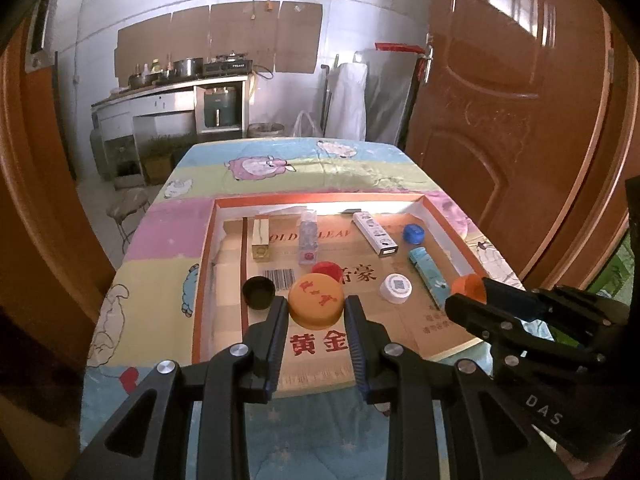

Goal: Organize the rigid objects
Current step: 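Carry both orange caps with both tools over the tray, then open both tools to release the orange caps in the tray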

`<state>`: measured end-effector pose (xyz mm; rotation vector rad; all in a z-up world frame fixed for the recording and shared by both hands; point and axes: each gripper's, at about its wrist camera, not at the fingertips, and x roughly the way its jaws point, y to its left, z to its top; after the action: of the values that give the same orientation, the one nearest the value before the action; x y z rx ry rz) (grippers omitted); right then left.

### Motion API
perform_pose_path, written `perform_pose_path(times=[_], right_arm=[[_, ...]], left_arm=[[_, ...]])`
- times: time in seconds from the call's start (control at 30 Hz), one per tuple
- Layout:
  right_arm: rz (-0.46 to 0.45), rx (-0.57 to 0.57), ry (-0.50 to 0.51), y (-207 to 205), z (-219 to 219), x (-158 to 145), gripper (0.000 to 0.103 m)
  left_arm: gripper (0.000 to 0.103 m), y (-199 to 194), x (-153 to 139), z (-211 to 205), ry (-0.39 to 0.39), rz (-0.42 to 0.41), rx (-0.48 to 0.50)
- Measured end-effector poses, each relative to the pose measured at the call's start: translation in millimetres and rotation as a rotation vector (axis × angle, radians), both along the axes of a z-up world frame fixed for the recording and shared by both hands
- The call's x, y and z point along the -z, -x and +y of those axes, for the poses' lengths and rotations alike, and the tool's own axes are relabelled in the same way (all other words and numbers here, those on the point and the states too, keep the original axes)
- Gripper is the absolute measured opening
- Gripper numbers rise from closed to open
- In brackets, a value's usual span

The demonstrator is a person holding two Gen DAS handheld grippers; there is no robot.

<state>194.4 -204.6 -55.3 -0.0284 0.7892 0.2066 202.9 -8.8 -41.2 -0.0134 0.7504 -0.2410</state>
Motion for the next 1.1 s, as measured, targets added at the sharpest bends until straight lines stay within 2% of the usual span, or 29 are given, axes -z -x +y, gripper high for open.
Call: perform_pose_path(times=[0.63,0.93,1.1], right_arm=[[0.149,-0.001,0.042,-44.2,-1.1,48.3,0.03],[0.176,0.0,0.055,-48.8,0.4,59.7,0.03],[0.176,-0.001,0.056,-49.0,0.5,61.4,0.031]], left_arm=[[0.029,-42.4,49.4,-15.4,-0.087,0.142,0.02],[0.029,-49.5,64.8,-17.7,-0.1,0.175,0.02],[0.029,-49.6,65.6,-17.8,-0.11,0.167,0.022]])
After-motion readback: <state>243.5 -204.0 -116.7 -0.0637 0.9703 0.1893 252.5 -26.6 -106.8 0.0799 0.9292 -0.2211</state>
